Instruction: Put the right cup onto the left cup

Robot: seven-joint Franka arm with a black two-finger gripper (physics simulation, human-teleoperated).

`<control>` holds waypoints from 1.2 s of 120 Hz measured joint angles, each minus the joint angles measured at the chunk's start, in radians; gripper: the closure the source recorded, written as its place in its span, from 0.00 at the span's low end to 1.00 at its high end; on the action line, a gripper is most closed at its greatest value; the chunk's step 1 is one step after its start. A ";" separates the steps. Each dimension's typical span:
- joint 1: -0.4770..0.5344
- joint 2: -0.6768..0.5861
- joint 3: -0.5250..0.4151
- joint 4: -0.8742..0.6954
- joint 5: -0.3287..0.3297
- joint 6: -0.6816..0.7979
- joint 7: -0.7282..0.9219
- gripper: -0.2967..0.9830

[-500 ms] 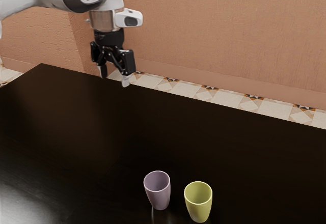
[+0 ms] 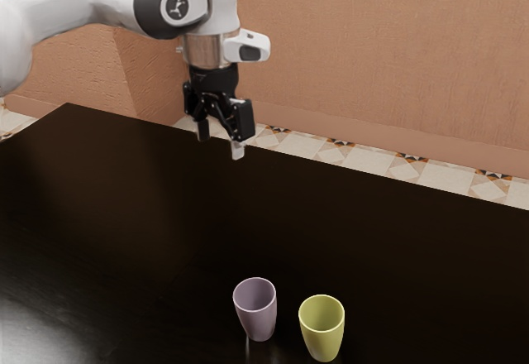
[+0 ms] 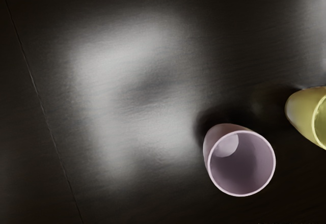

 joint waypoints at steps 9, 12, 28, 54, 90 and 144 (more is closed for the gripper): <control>-0.027 0.011 -0.044 -0.015 -0.002 0.020 -0.002 0.23; -0.034 0.012 -0.055 -0.025 -0.004 0.028 -0.003 0.23; -0.035 0.021 -0.097 -0.096 -0.014 0.084 -0.005 0.23; -0.051 0.045 -0.134 -0.168 -0.021 0.170 -0.009 0.23; -0.176 0.085 -0.135 -0.184 -0.026 0.249 -0.047 0.23; -0.283 0.171 -0.132 -0.190 -0.067 0.309 -0.334 0.23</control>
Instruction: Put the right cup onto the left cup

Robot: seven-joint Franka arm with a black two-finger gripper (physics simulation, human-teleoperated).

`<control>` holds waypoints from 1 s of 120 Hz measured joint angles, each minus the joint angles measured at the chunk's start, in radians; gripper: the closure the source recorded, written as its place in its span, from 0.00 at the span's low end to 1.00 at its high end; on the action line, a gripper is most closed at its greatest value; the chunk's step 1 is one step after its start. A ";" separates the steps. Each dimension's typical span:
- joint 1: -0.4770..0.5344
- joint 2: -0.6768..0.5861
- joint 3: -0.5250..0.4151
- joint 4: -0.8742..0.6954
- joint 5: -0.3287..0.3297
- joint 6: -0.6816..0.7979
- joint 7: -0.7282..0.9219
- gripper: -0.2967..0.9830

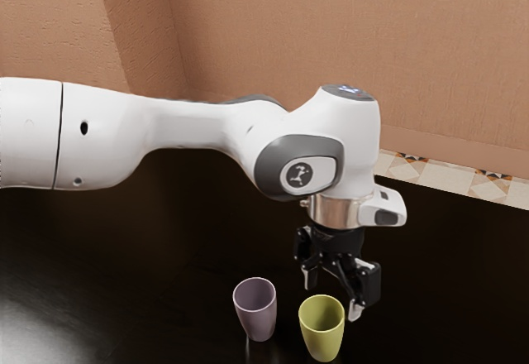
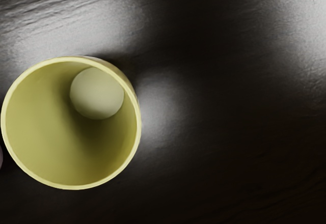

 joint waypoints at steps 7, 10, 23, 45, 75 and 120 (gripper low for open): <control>-0.004 0.010 0.001 -0.003 0.001 0.017 -0.031 0.23; -0.004 0.013 0.002 -0.006 0.002 0.025 -0.043 0.23; -0.003 0.022 0.006 -0.028 0.006 0.067 -0.088 0.23; -0.011 0.048 0.049 -0.035 0.015 0.141 -0.127 0.23; -0.052 0.036 0.065 -0.101 0.016 0.238 -0.164 0.23; -0.055 0.067 0.089 -0.105 0.005 0.306 -0.259 0.23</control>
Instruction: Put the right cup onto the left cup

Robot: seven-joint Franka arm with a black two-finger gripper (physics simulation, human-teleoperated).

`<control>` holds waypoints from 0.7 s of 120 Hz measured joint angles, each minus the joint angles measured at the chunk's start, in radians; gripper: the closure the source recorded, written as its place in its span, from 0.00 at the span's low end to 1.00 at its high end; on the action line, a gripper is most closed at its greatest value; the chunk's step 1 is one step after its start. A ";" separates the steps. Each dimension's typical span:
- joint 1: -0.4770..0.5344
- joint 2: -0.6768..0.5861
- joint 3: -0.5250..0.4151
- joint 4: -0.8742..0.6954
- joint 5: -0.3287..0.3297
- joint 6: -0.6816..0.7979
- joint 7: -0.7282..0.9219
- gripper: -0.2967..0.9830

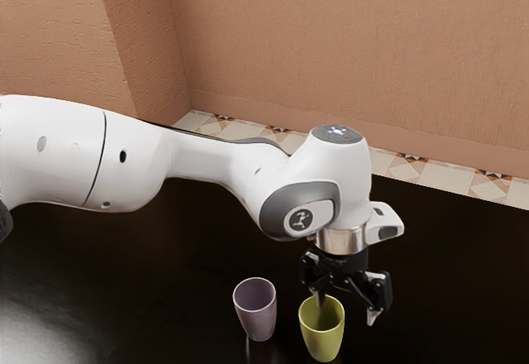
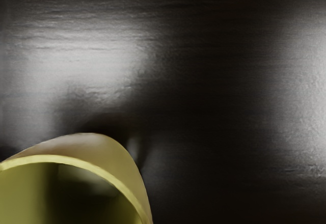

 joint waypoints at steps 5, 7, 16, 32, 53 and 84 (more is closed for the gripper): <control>0.003 0.008 0.004 0.001 0.001 0.003 -0.010 0.23; 0.003 0.010 0.004 0.001 0.001 0.004 -0.013 0.23; 0.003 0.022 0.006 0.002 0.002 0.008 -0.029 0.23; -0.004 0.032 0.007 0.004 0.003 0.013 -0.052 0.23; -0.008 0.031 0.010 -0.002 0.001 0.016 -0.076 0.23; -0.015 0.018 0.010 -0.042 -0.002 0.039 -0.102 0.25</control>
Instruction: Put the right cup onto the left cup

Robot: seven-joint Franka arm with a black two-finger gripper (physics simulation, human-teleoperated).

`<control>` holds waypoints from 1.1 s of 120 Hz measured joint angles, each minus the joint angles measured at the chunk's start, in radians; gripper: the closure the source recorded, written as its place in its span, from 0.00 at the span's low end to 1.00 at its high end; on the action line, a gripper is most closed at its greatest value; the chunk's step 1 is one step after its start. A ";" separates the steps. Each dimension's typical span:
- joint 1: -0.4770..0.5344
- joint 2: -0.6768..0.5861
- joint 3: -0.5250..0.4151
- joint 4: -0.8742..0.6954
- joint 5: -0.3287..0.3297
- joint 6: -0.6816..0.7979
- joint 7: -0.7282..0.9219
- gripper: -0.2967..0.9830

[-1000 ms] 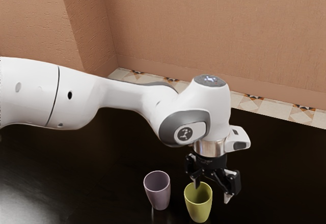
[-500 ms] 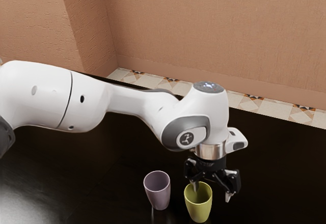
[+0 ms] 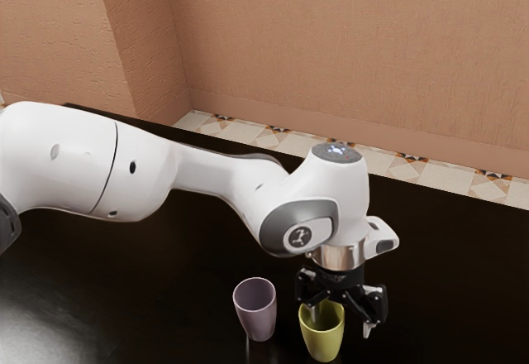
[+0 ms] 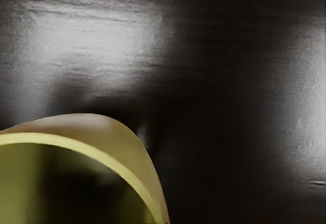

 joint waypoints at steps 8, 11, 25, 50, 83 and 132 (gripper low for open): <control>-0.004 0.000 0.000 -0.001 0.000 0.004 -0.006 0.29; -0.006 0.000 0.000 -0.001 0.001 0.006 -0.007 0.31; -0.010 0.000 0.000 -0.001 0.005 0.010 -0.015 0.41; -0.010 0.000 0.007 -0.001 0.007 0.013 -0.024 0.60; -0.010 -0.001 0.014 -0.001 0.010 0.014 -0.031 0.79; -0.016 -0.079 0.014 0.003 0.016 -0.010 -0.040 0.84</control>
